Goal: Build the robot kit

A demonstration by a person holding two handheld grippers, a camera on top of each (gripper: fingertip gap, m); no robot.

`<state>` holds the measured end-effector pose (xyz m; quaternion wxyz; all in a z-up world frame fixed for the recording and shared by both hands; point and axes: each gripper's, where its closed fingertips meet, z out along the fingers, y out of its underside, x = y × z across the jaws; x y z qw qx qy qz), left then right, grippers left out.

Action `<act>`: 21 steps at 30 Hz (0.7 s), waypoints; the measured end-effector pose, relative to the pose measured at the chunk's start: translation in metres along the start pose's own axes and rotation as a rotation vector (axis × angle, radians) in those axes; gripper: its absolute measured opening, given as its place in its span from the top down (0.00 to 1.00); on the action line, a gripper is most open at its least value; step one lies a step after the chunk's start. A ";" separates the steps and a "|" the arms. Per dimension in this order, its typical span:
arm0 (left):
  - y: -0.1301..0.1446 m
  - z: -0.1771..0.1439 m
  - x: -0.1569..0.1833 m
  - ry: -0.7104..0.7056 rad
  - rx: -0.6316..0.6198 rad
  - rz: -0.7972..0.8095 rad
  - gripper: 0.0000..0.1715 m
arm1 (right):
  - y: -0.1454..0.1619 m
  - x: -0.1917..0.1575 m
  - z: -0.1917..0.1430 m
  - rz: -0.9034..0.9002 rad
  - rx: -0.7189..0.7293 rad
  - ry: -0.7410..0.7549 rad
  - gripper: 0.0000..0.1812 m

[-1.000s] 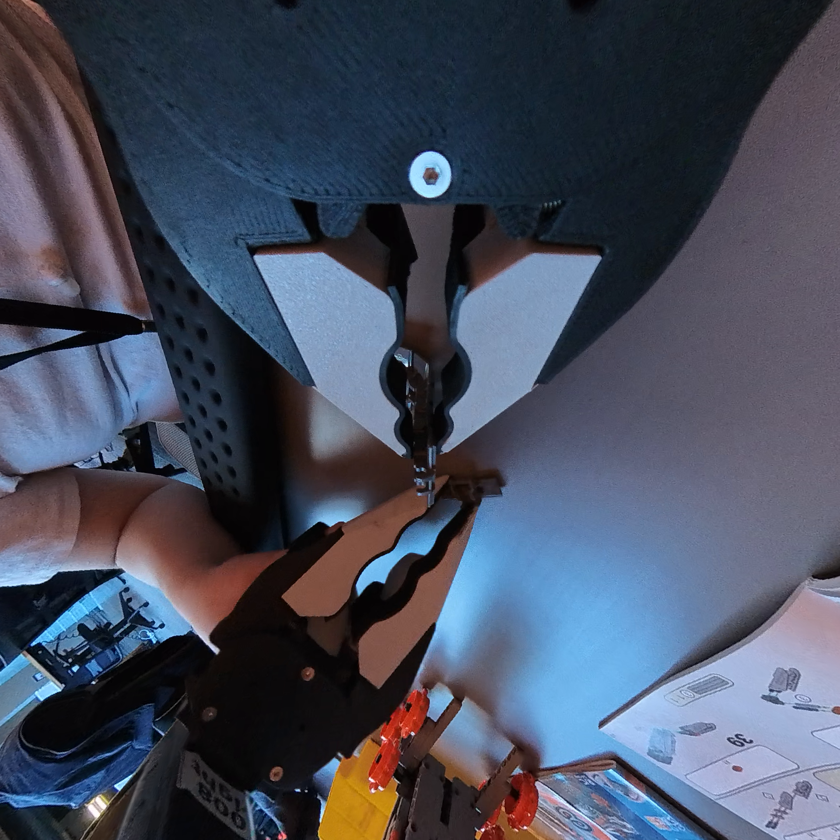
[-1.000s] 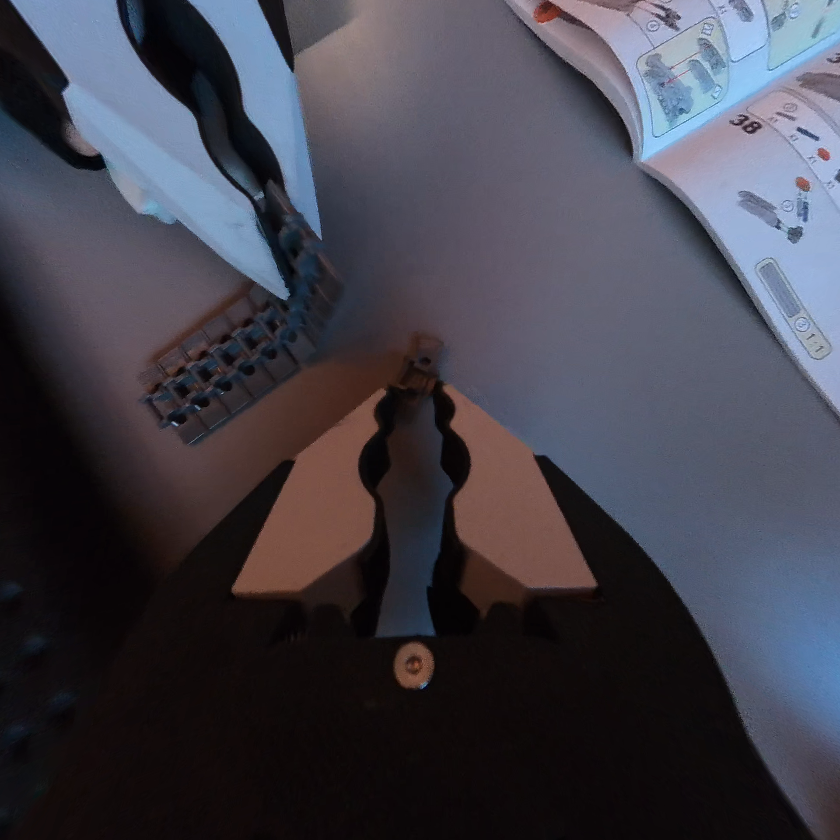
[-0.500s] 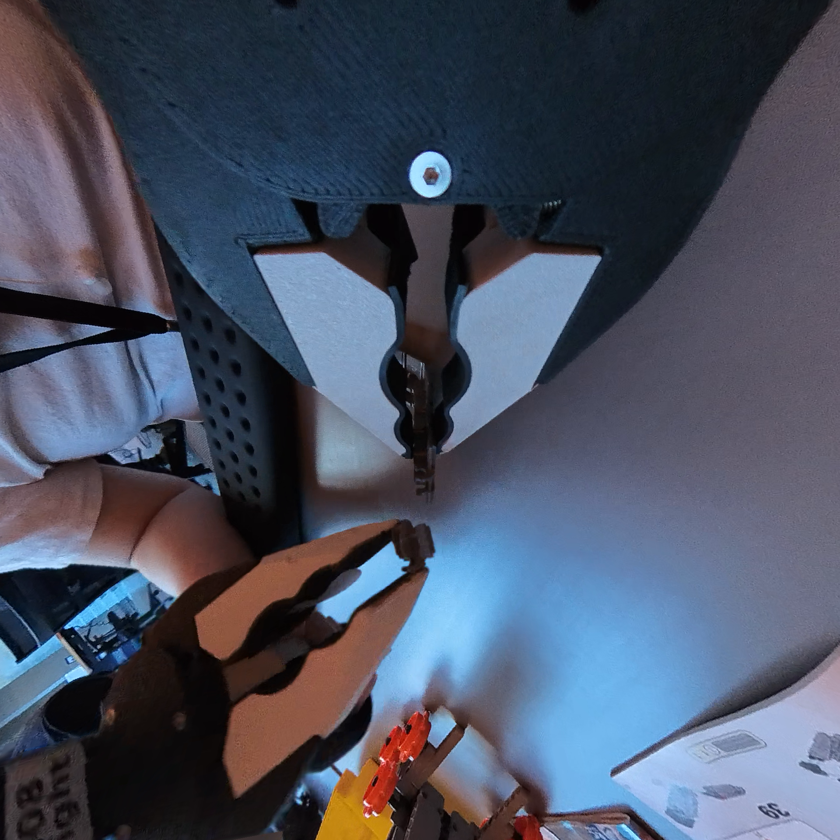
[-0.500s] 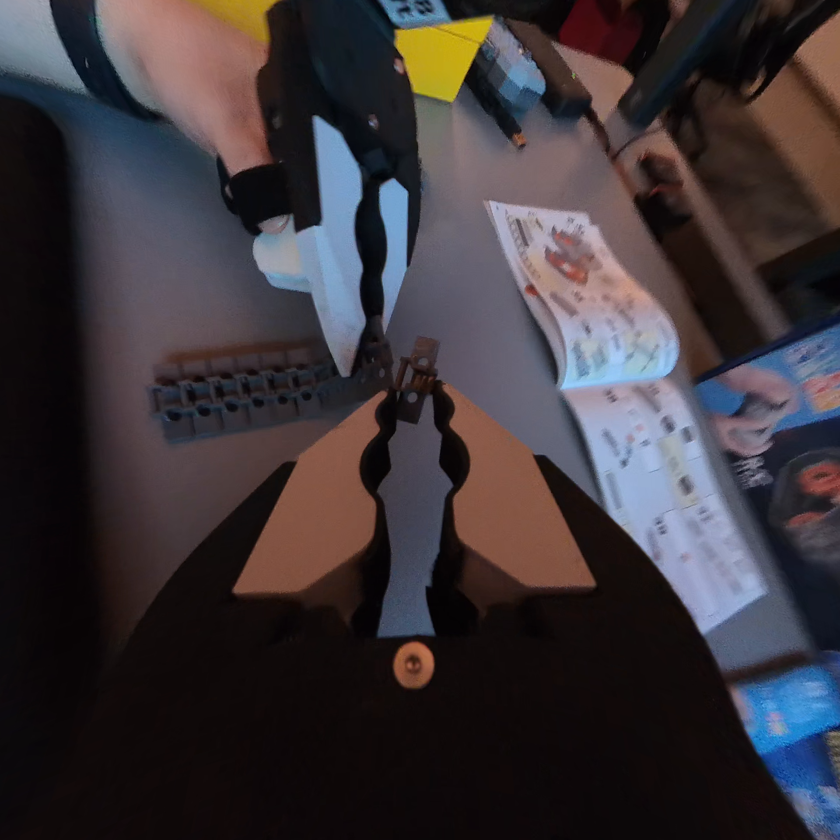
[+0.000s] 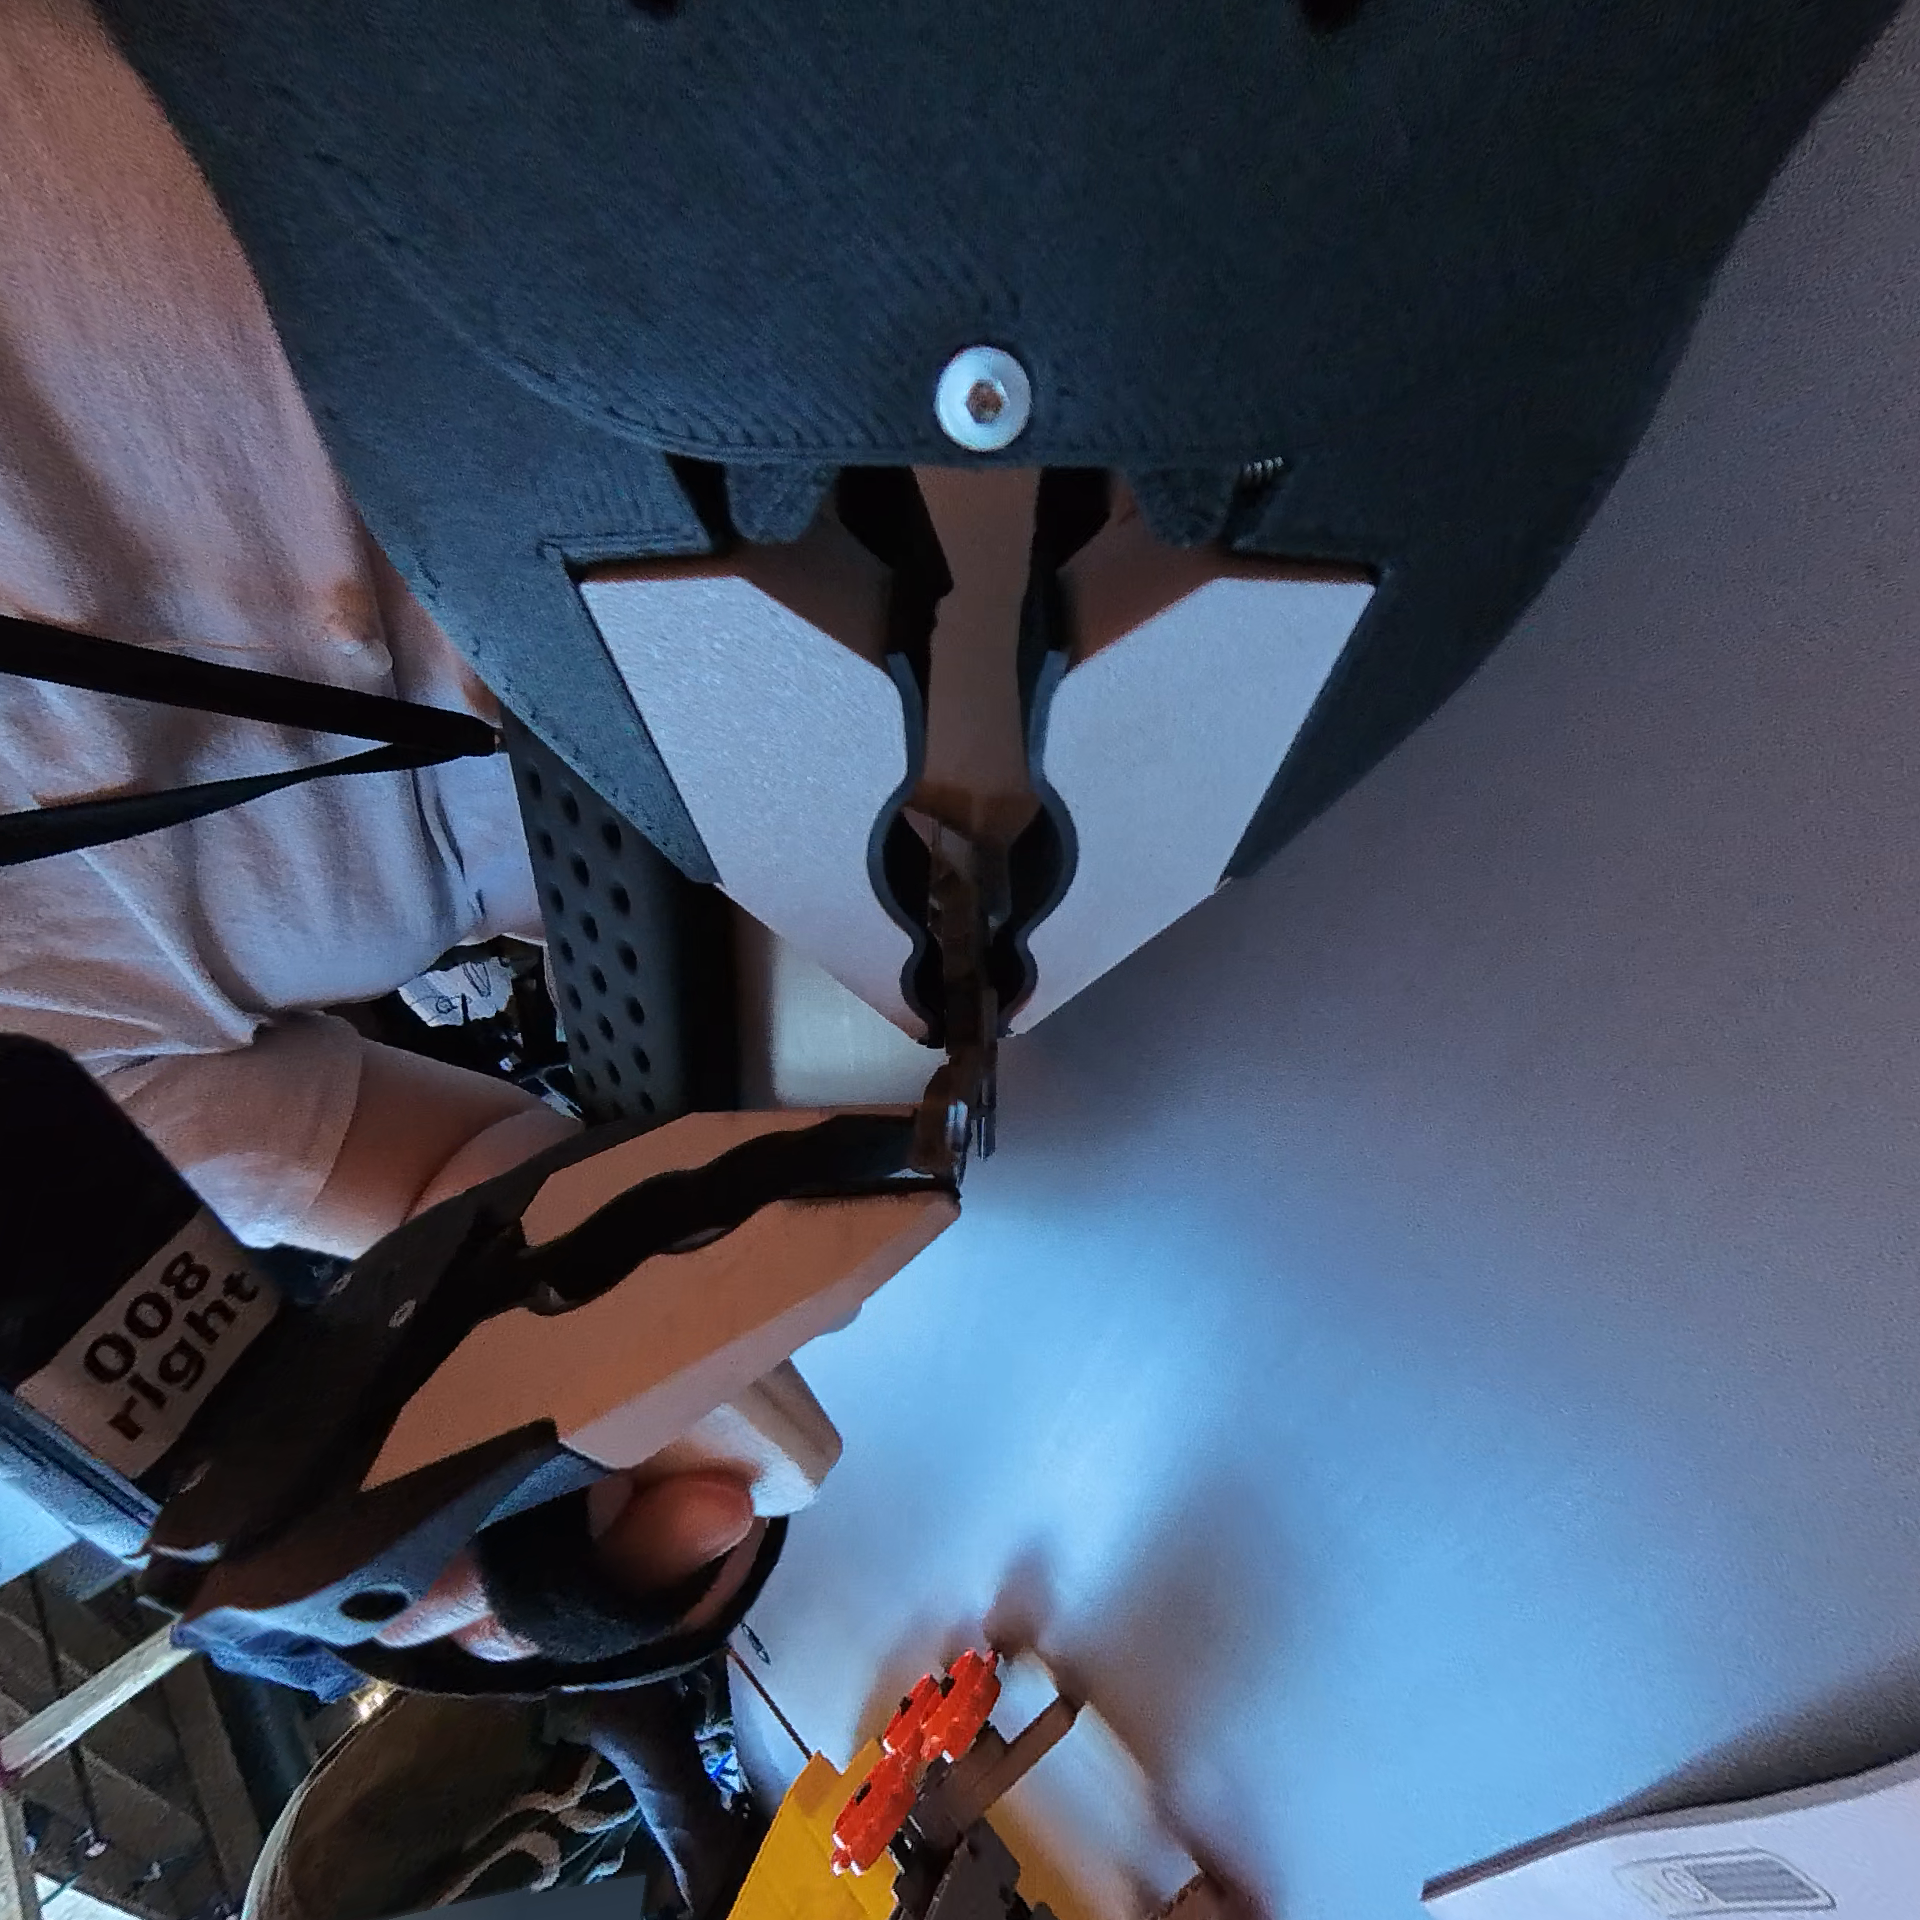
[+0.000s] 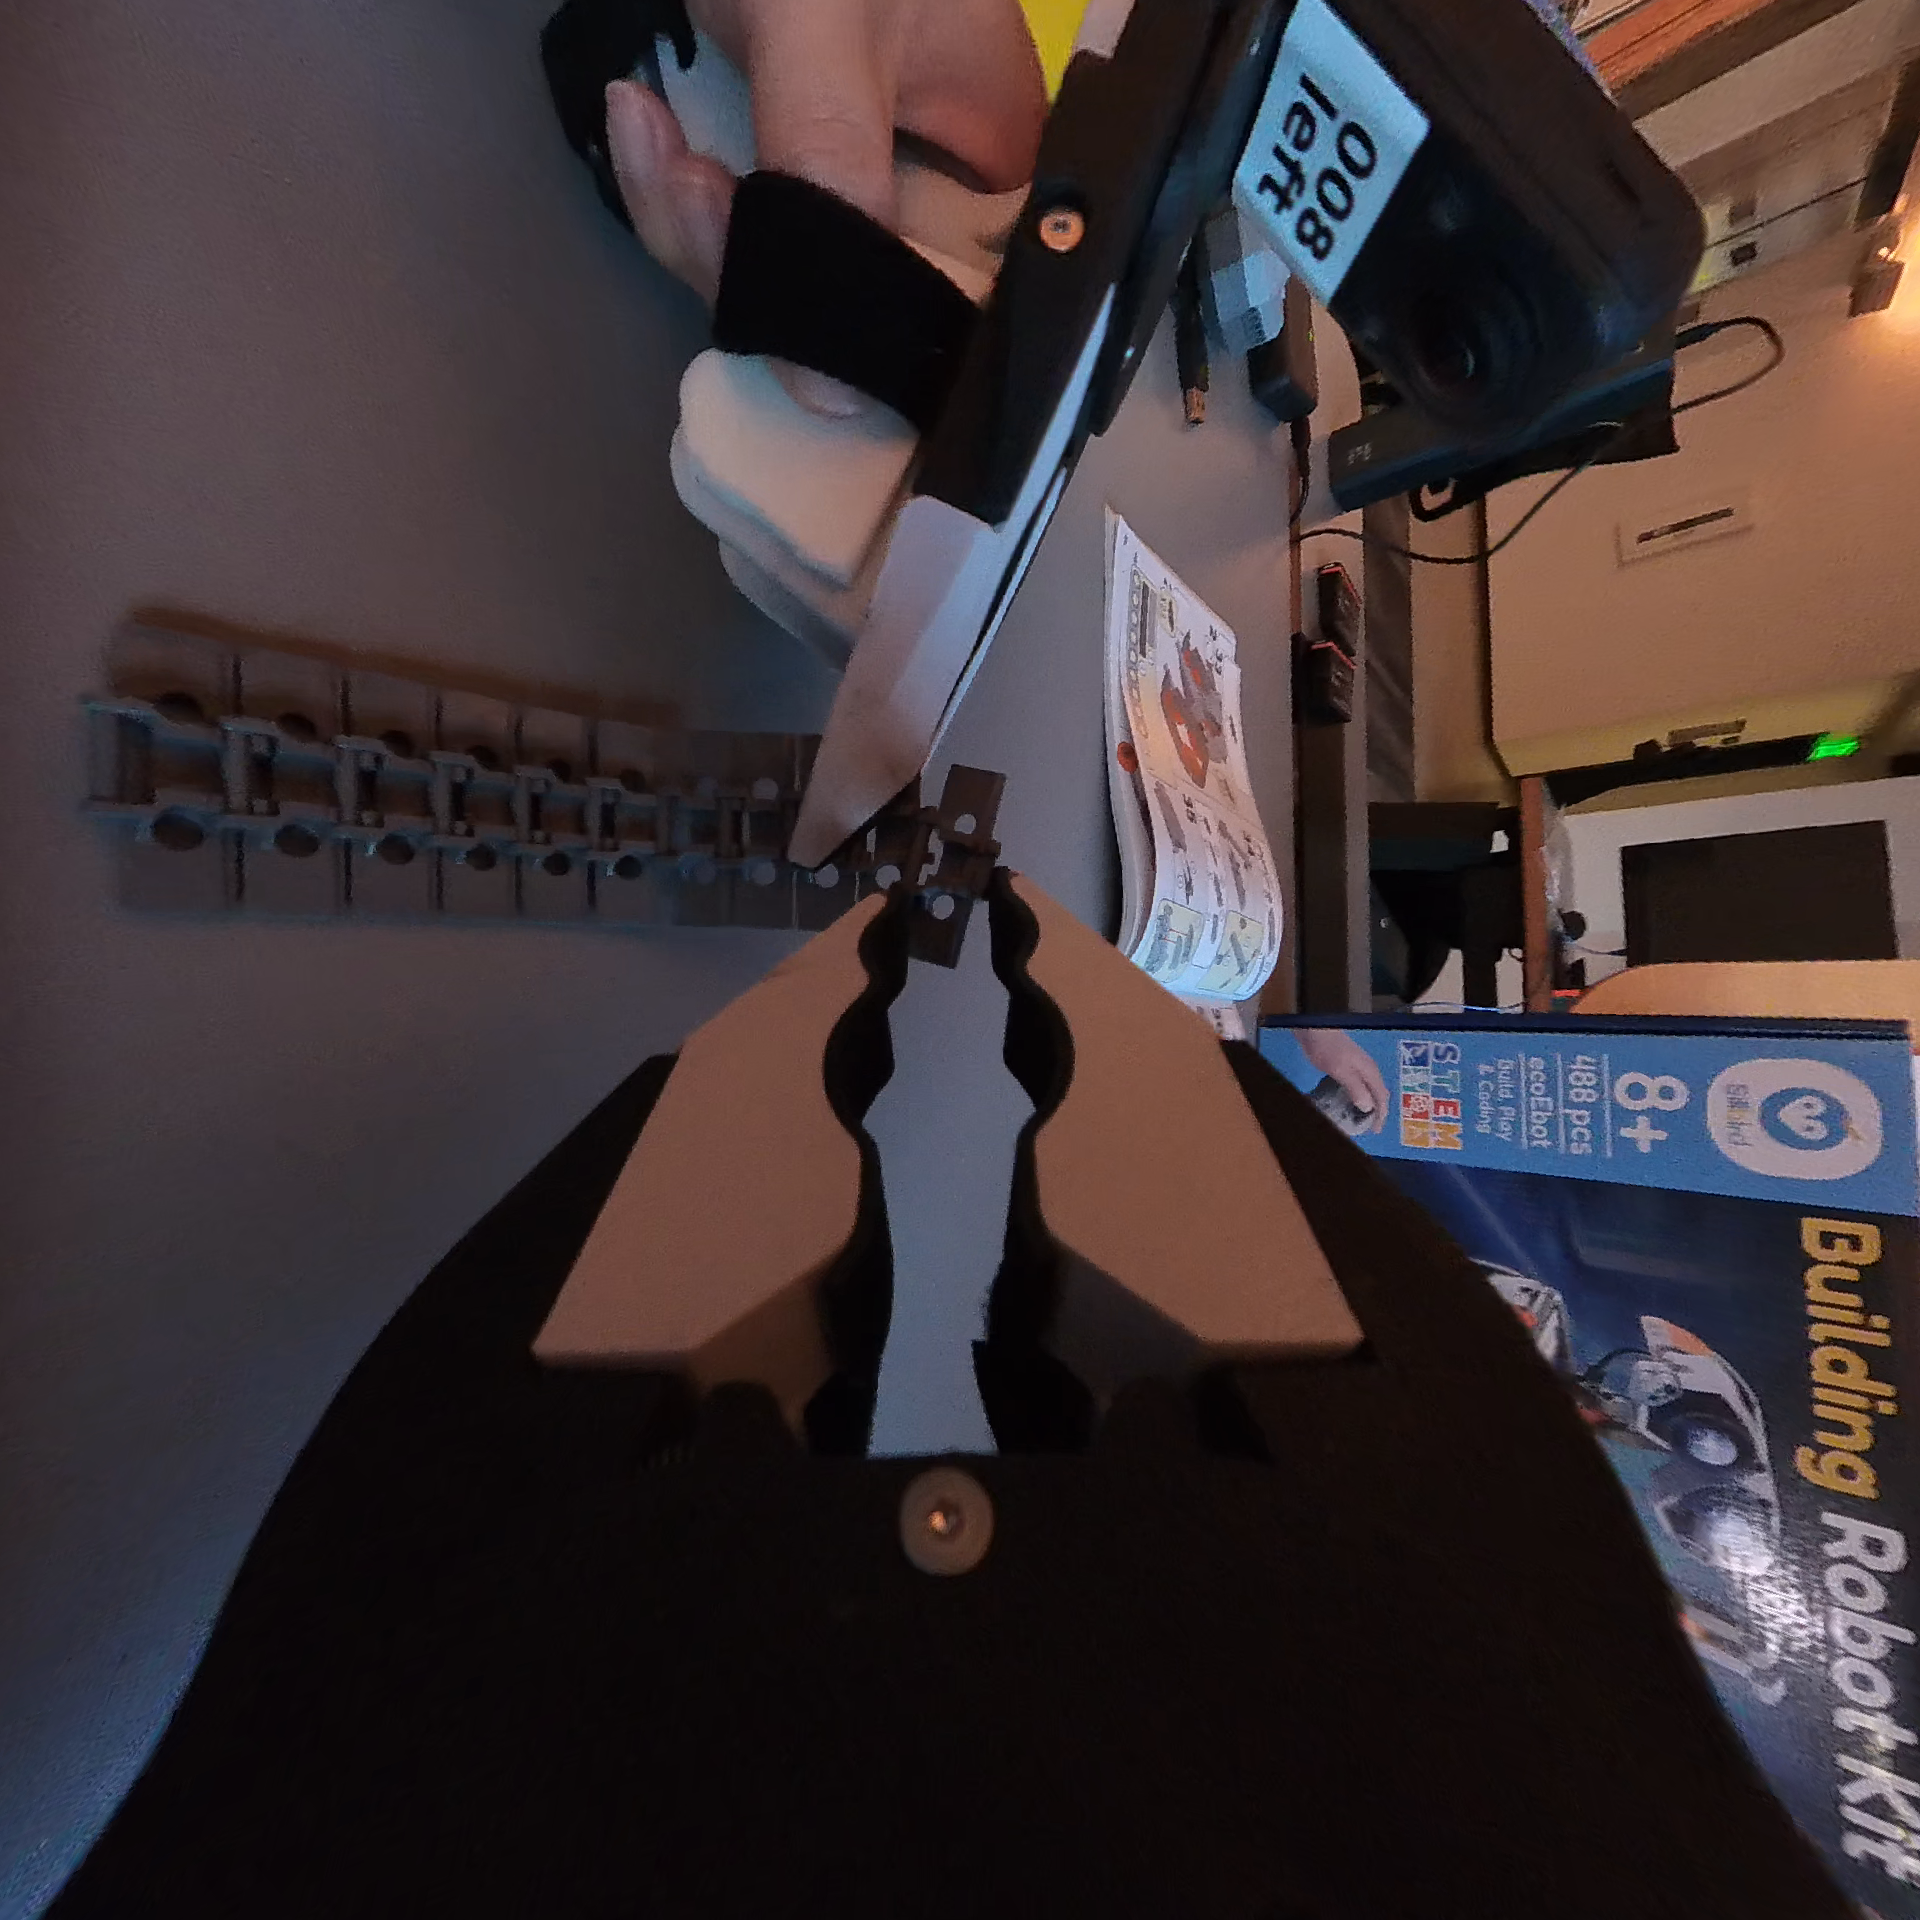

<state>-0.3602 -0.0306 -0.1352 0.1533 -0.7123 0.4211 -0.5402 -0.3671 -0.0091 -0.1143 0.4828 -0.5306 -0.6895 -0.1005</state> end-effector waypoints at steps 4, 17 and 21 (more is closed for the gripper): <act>-0.001 -0.001 -0.001 -0.002 0.005 -0.002 0.97 | -0.001 0.001 0.001 -0.070 -0.011 0.027 0.92; 0.004 0.002 0.000 0.008 -0.027 -0.020 0.96 | -0.004 -0.002 0.001 -0.194 0.008 0.002 0.92; 0.005 0.002 0.001 0.018 -0.033 -0.025 0.97 | -0.005 -0.004 0.002 -0.238 -0.007 0.005 0.92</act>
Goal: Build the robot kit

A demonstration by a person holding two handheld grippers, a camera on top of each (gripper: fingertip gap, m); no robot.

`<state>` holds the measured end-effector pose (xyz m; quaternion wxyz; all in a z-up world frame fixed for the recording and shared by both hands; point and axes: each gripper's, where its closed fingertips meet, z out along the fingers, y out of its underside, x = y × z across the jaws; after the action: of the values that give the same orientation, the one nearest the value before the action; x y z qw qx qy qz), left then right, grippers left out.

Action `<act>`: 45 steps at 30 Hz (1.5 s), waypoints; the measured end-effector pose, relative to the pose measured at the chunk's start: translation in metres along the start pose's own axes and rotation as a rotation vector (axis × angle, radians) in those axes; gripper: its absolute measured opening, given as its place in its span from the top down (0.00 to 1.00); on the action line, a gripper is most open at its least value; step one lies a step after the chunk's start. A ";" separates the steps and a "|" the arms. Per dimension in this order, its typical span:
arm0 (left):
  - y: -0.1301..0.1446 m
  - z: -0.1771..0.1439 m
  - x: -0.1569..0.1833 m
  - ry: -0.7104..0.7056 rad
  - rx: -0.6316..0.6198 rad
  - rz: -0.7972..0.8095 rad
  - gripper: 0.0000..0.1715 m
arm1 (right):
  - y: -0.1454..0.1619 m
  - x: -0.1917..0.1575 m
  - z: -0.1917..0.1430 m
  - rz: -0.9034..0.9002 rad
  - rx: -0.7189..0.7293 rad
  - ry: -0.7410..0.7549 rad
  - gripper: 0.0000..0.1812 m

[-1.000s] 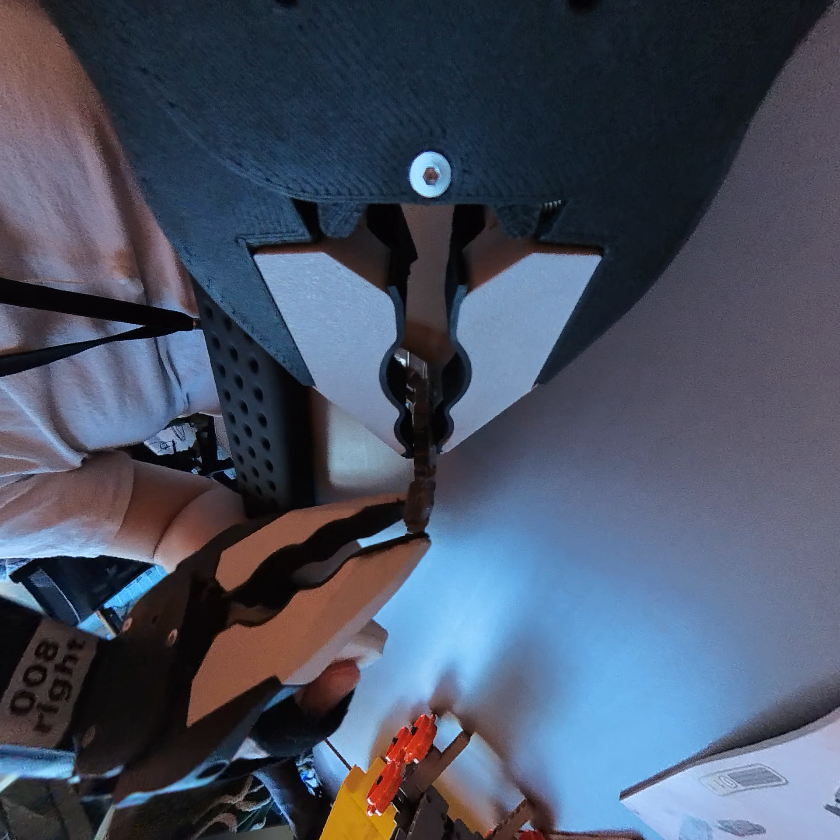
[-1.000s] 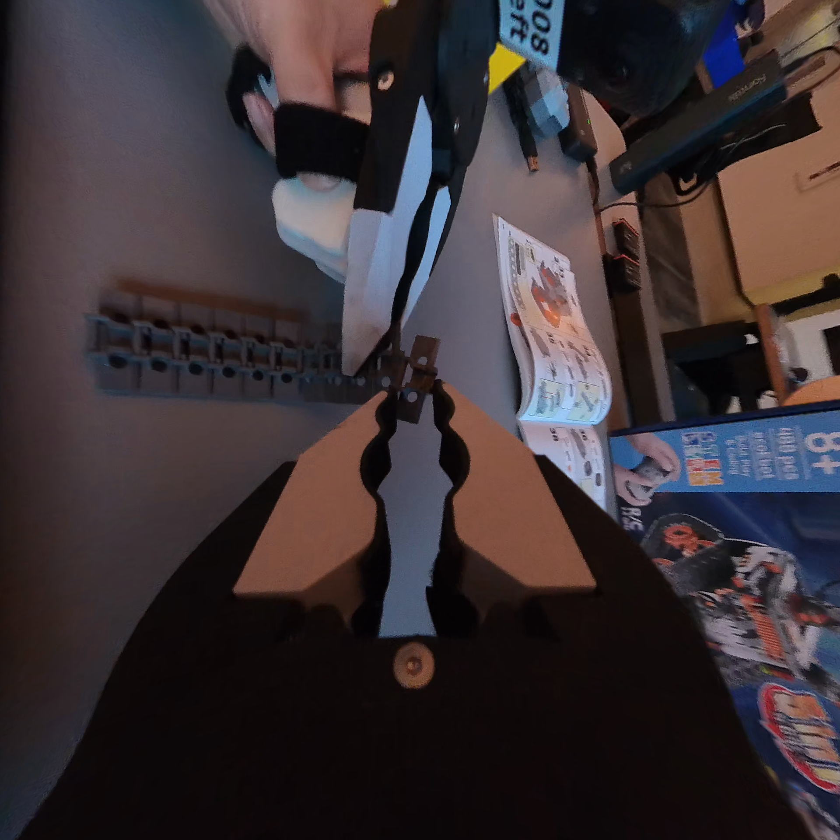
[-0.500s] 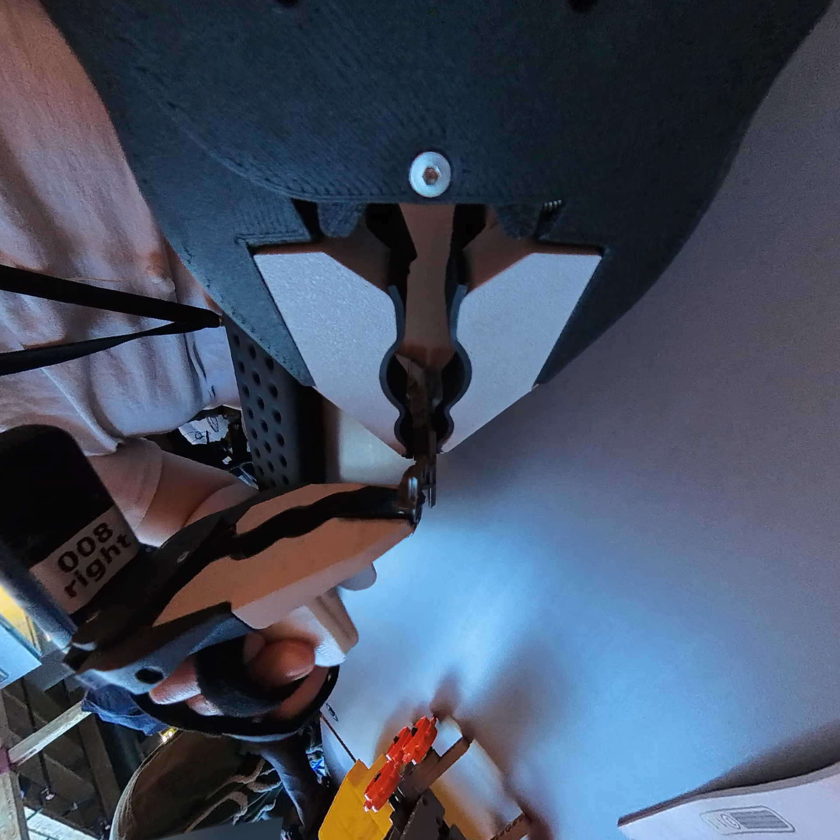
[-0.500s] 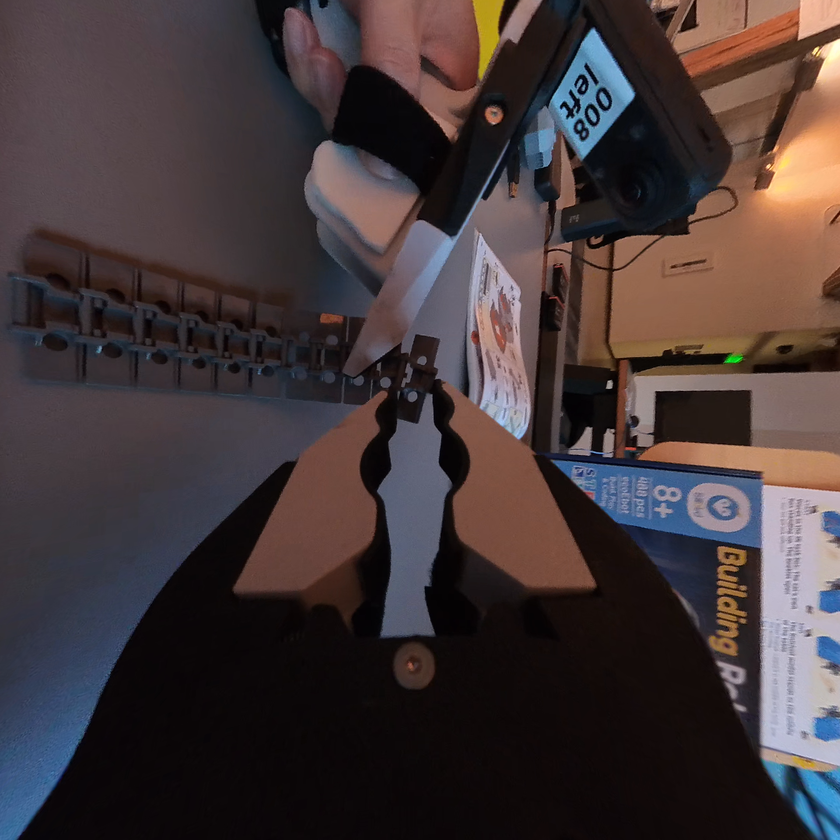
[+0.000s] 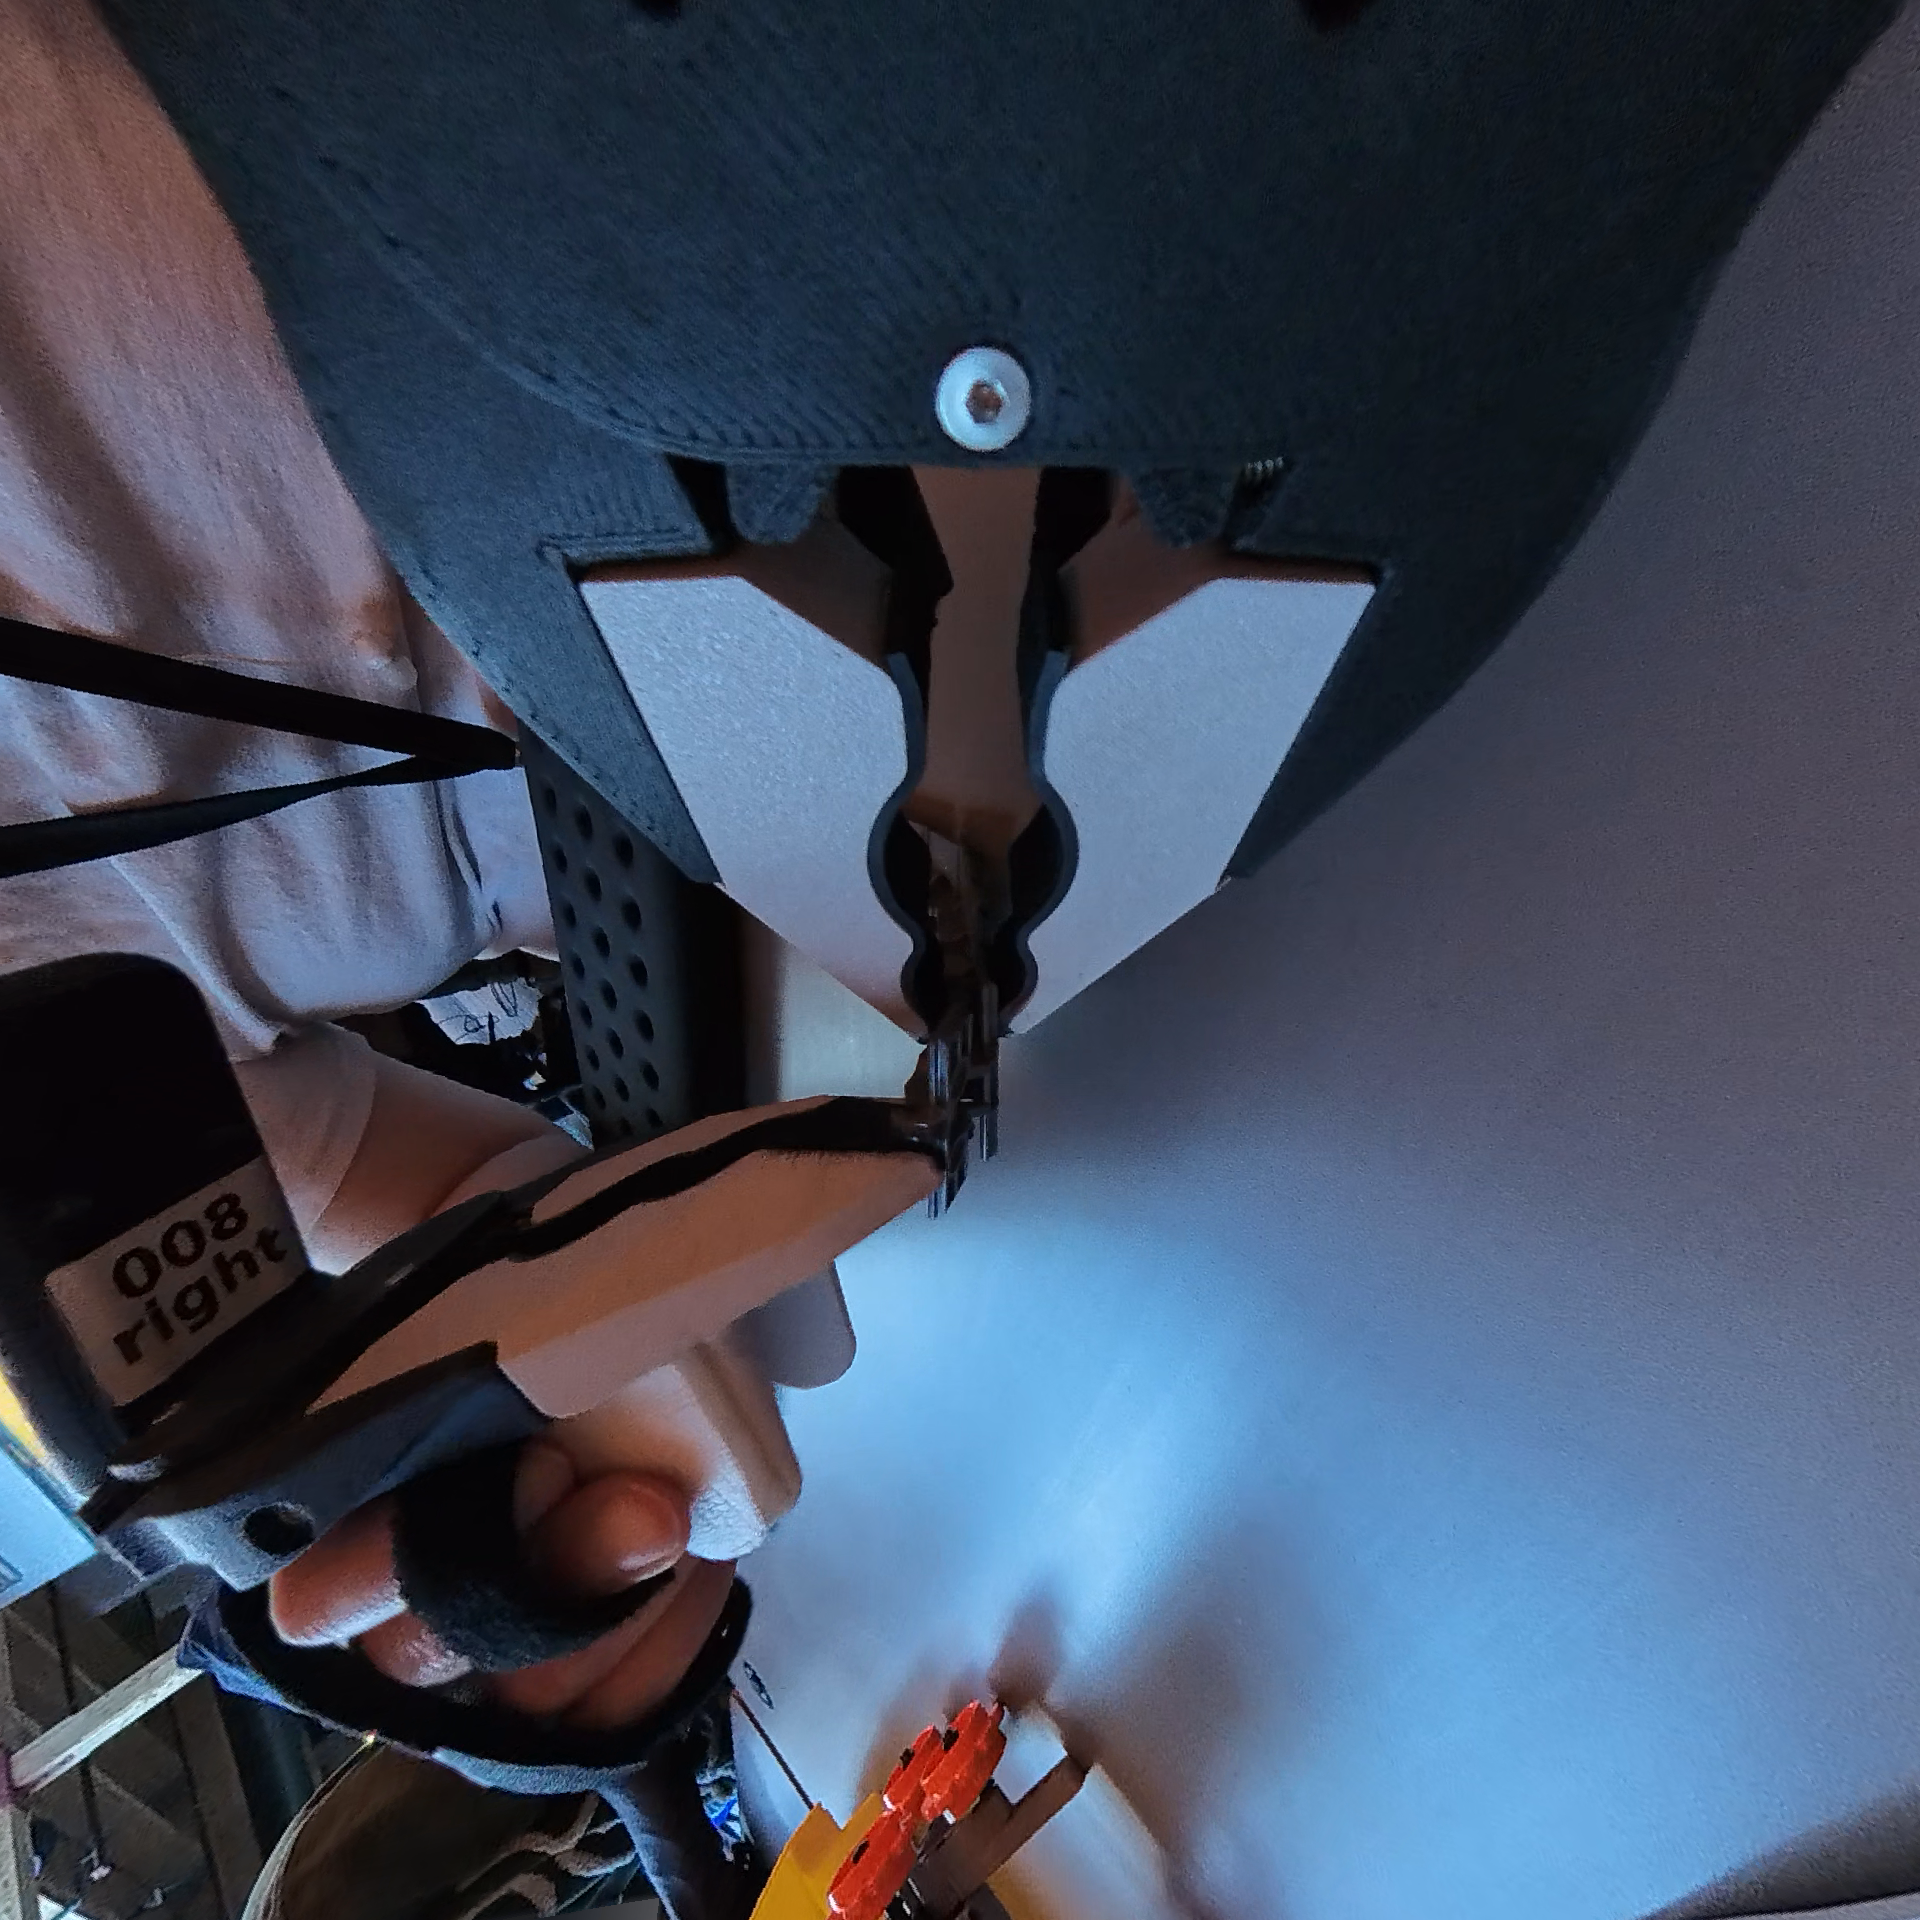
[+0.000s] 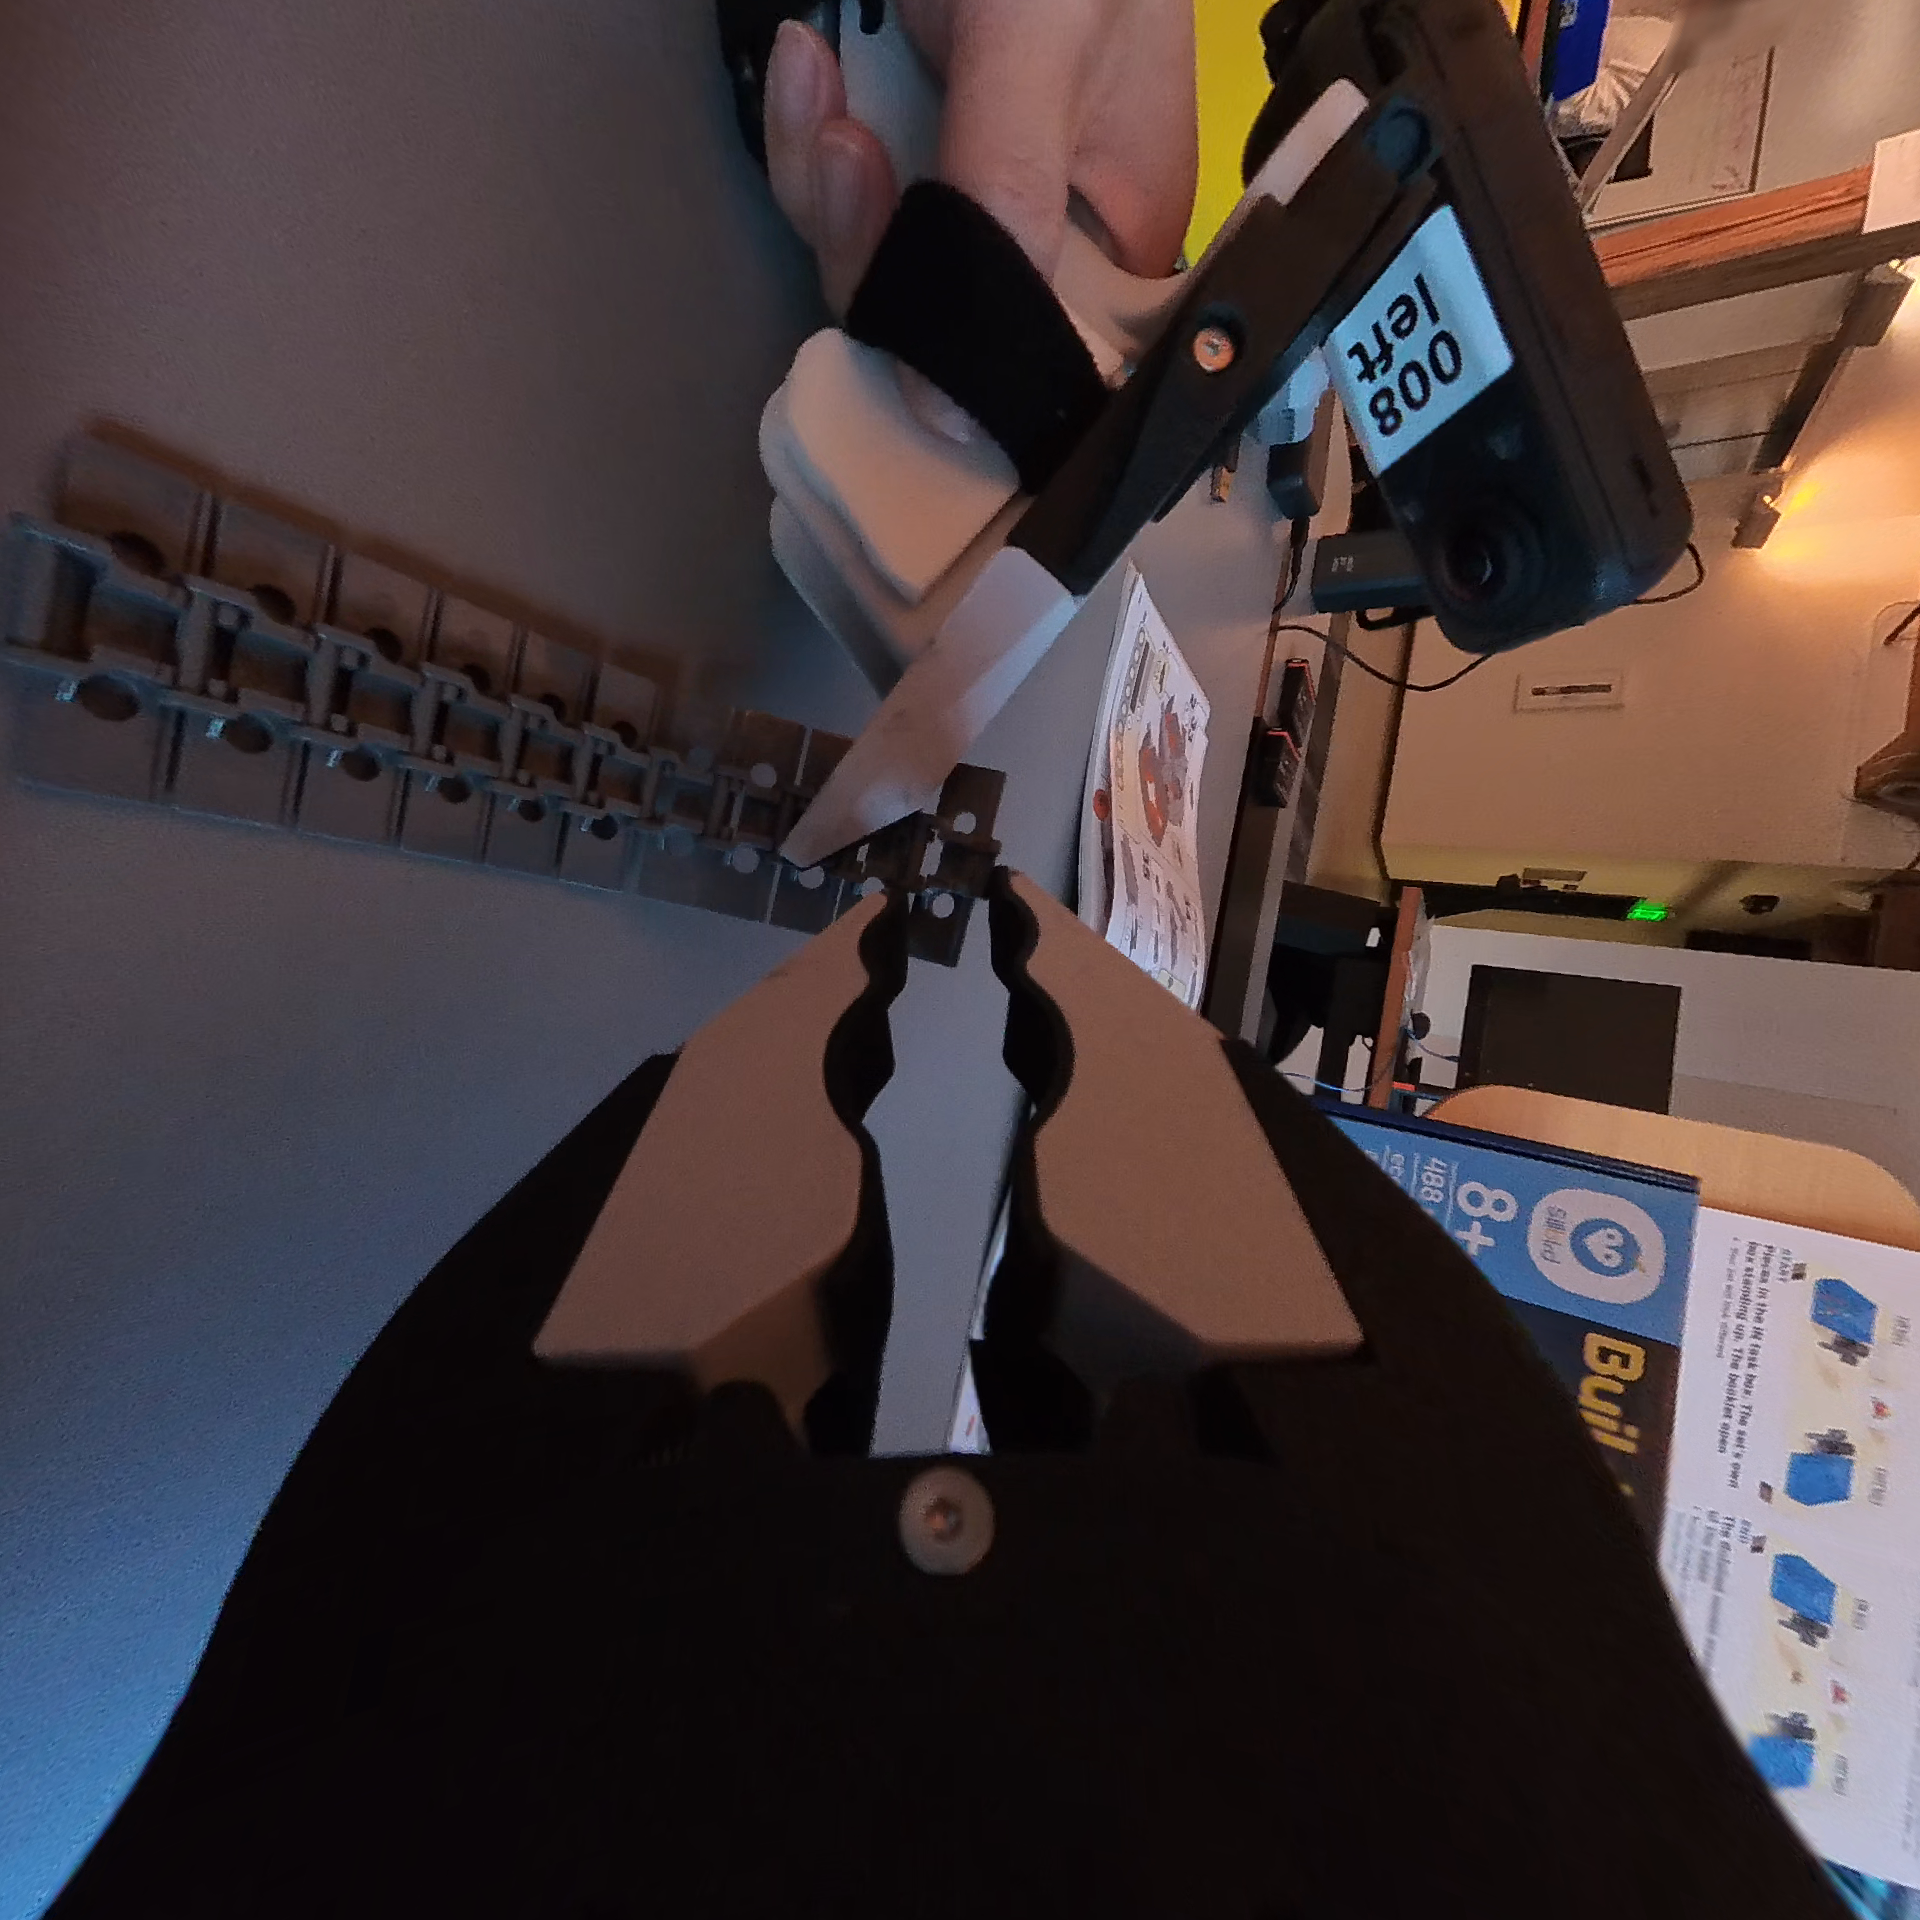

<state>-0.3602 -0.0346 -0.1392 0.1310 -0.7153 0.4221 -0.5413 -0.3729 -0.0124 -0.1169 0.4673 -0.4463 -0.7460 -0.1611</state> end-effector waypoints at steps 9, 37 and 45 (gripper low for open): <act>-0.003 0.000 0.004 0.064 0.020 -0.056 0.88 | 0.003 -0.001 0.003 -0.022 -0.044 0.013 0.92; -0.002 0.002 0.008 0.042 0.009 0.003 0.95 | 0.007 0.001 -0.015 0.574 0.198 -0.233 0.83; 0.000 0.004 0.010 0.037 -0.005 0.041 0.95 | 0.001 -0.004 -0.014 1.049 0.312 -0.708 0.80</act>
<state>-0.3559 -0.0435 -0.1341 0.1324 -0.6965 0.4407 -0.5506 -0.3634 -0.0226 -0.1136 0.2694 -0.7040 -0.5526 0.3554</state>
